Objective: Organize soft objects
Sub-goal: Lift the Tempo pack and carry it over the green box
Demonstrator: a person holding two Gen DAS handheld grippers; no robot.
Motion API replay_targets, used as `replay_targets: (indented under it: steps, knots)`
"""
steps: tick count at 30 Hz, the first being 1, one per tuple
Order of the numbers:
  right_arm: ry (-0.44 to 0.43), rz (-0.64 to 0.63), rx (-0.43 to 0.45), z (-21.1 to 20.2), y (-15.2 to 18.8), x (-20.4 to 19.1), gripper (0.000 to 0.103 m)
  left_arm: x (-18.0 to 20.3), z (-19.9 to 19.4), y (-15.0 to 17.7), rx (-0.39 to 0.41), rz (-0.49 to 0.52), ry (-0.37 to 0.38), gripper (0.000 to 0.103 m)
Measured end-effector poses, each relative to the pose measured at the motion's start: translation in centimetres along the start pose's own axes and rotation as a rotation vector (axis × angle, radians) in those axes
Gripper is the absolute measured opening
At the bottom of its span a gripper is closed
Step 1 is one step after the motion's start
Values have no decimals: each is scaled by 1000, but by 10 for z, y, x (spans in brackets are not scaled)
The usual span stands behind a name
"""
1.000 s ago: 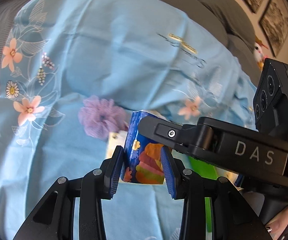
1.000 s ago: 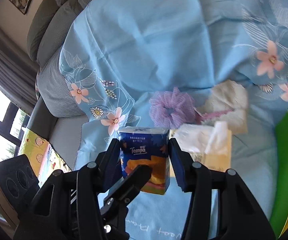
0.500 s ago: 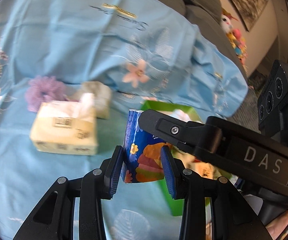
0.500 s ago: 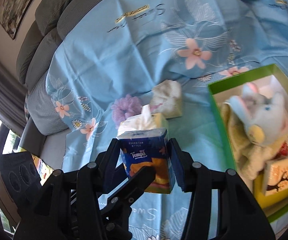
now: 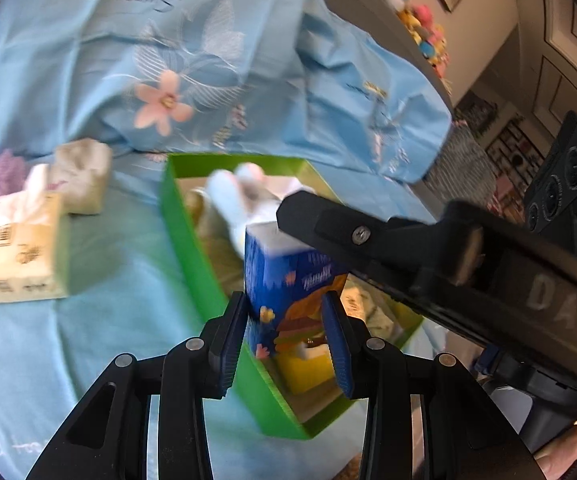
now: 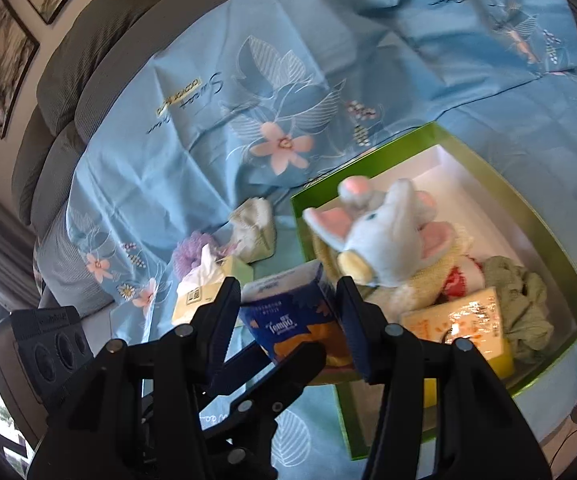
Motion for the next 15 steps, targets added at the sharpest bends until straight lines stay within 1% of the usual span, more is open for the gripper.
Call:
replay_targets:
  steps: [3,6,9,12,15]
  knots:
    - [14,17,28,-8,-4,13,51,12,12,2,-14,9,18,39]
    - [63,6,44,-11,-7,22,51,21,22,3,-30,13,34,39]
    - [54,38,47,-12,-9,36,51,28,30,3,-43,20,35,39]
    - [62,64,52,-14,-10,49,51,32,35,1,-52,20,45,39]
    - [82,89,58,-14,-12,59,51,43,40,-5,-48,50,39,39]
Point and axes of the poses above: each gripper's, at about its wrist camera, not at the fingertips, and z roughly the way its jaws point, x to its right, y to its underside, the point moved 2 cm from there along z, roughly the way its jaws point, and after that the axes turned 8 degrees about x, right-handed, at the moved point
